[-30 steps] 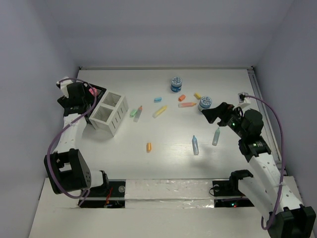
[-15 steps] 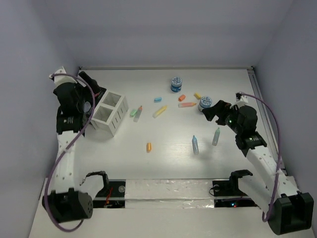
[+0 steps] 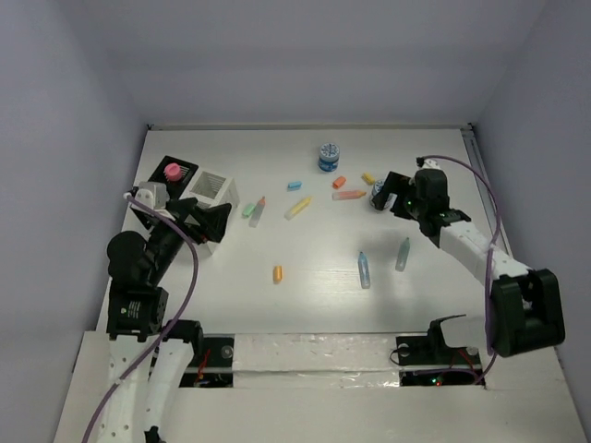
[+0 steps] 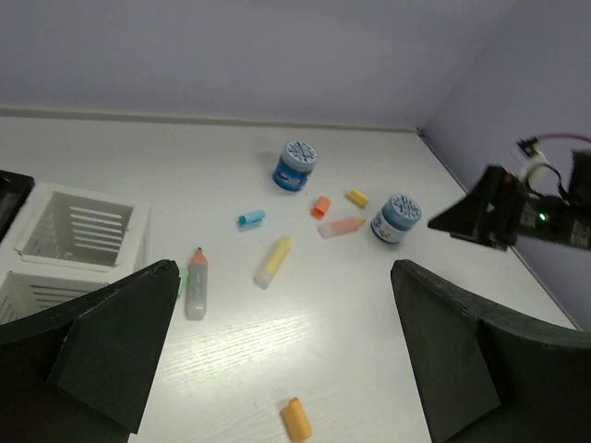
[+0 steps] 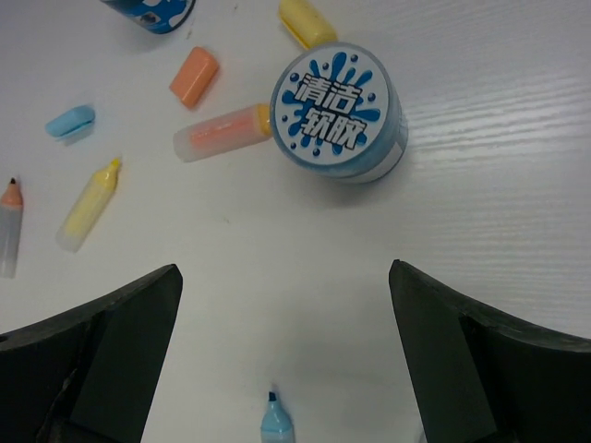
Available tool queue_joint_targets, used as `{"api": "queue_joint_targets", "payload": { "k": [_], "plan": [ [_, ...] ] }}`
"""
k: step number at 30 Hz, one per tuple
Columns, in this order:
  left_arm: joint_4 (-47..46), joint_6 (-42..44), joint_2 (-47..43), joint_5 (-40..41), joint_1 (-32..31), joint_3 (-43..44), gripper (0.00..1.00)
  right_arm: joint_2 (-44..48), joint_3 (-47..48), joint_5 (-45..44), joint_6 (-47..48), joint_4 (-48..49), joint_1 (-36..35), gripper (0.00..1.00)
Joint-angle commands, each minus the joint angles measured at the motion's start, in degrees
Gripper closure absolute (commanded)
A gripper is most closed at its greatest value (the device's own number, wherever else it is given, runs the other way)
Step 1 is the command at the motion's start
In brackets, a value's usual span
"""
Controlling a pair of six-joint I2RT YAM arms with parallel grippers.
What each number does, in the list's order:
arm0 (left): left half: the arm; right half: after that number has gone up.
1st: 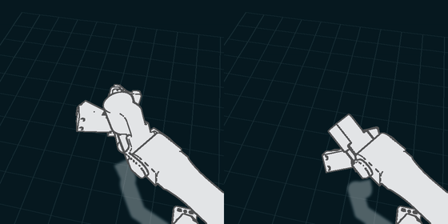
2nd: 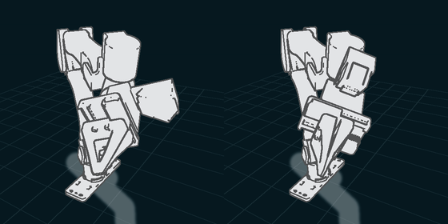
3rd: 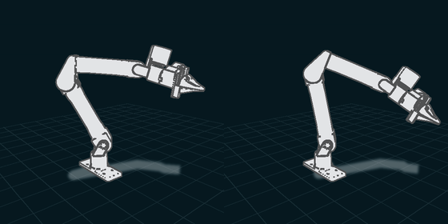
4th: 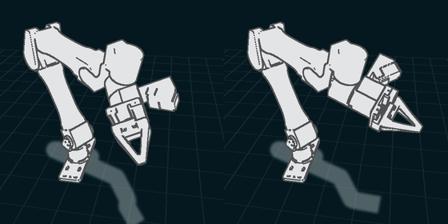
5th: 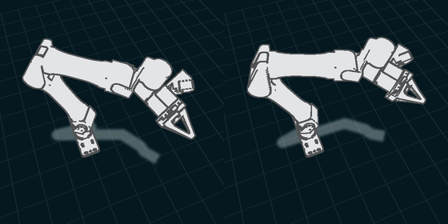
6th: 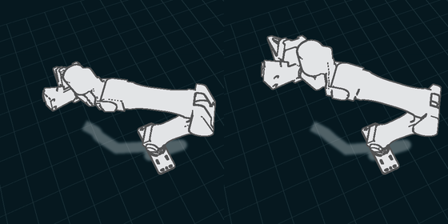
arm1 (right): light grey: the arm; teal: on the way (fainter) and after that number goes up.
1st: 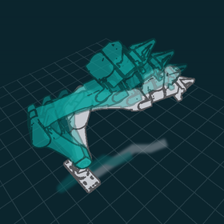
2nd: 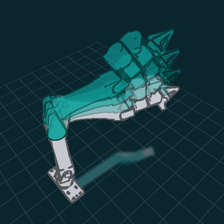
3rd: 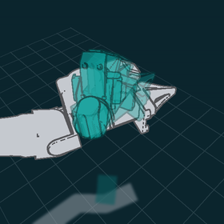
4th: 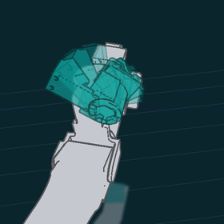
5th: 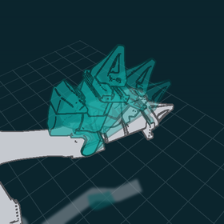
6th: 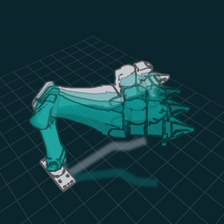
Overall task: Sort the stationery into containers
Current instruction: Pick up the stationery from the center of the board.
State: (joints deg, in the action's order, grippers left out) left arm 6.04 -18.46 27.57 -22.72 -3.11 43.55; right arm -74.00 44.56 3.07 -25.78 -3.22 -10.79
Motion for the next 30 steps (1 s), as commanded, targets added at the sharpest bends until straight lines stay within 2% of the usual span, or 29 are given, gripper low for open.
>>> {"api": "queue_joint_targets", "payload": {
  "k": [1,4,9,15,30],
  "plan": [
    [1.6,4.6,-2.9,1.7,-4.0,-0.8,0.01,-5.1,6.9,-6.8,4.2,-3.0,-1.5,0.00],
    [0.9,4.9,-5.3,6.2,-6.7,-2.7,0.01,-10.5,11.9,-11.2,6.4,-5.9,-3.4,0.00],
    [0.1,5.4,-5.8,5.8,-8.8,-3.1,0.01,-17.3,17.8,-17.7,9.6,-8.8,-4.6,0.00],
    [1.7,5.8,-6.0,9.1,-11.5,-2.9,0.01,-23.5,22.8,-19.9,10.1,-10.7,-4.6,0.00],
    [2.4,5.5,-5.8,10.7,-12.0,-3.2,0.01,-29.5,27.2,-20.5,8.4,-8.2,-4.6,0.06]
  ]
}}
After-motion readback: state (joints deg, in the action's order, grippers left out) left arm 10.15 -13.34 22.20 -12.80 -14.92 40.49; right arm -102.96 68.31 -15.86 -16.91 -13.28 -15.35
